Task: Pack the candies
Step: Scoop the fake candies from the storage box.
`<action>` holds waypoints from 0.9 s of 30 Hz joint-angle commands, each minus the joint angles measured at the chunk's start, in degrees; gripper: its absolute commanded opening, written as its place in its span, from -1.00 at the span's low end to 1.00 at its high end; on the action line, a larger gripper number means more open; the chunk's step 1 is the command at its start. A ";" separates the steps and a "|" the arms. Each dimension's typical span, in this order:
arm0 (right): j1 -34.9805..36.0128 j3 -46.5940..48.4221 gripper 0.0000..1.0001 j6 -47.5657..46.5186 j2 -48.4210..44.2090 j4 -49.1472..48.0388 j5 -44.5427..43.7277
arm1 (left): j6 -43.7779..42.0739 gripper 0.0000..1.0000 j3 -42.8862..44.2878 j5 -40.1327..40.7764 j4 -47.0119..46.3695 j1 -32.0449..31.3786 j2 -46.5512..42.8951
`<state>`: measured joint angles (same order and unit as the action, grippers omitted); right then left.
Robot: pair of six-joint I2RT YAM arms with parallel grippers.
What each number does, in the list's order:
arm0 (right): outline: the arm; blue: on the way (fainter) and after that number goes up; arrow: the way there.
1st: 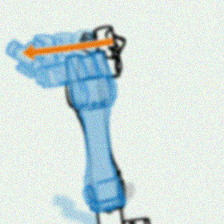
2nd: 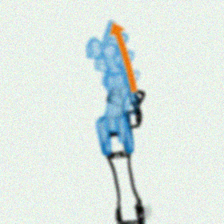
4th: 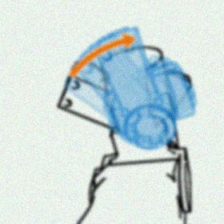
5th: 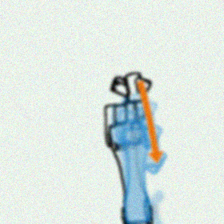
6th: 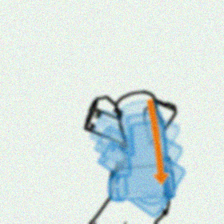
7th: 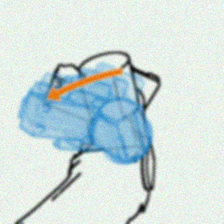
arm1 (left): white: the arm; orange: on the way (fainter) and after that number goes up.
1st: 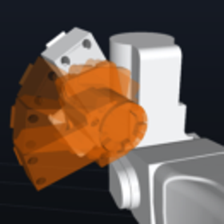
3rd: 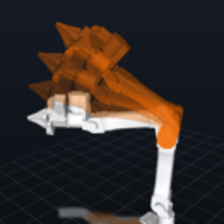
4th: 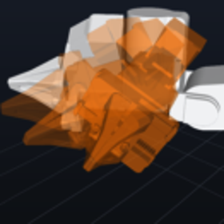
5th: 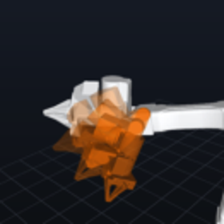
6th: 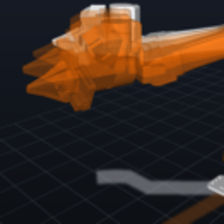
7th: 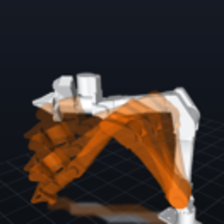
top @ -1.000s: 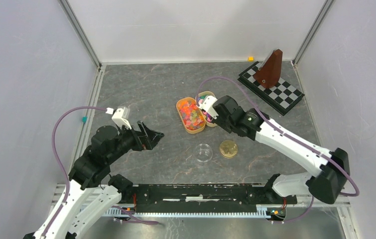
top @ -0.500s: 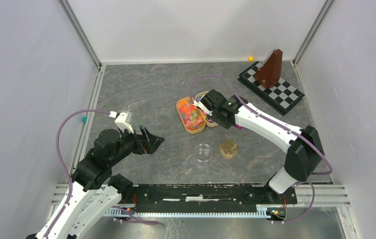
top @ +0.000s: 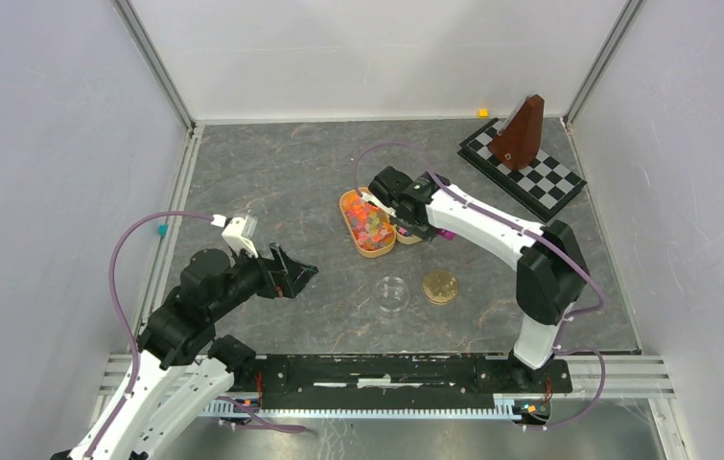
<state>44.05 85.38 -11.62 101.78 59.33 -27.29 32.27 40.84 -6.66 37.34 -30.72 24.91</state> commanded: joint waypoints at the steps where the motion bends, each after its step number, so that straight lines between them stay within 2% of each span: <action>1: -0.31 4.28 -1.00 0.02 3.30 2.22 -2.05 | -2.65 1.00 -0.14 -1.59 -2.03 -0.04 -0.60; 12: -0.31 7.16 -1.00 -0.51 9.58 0.57 0.77 | -2.85 1.00 -0.06 -0.38 -1.97 -0.04 -0.39; 27: -1.27 5.54 -1.00 0.16 12.57 -9.10 7.60 | -2.92 1.00 0.03 0.03 -1.95 -0.09 0.36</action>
<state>43.13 90.85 -11.79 113.08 54.37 -26.24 32.25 40.84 -6.57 37.34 -30.72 24.75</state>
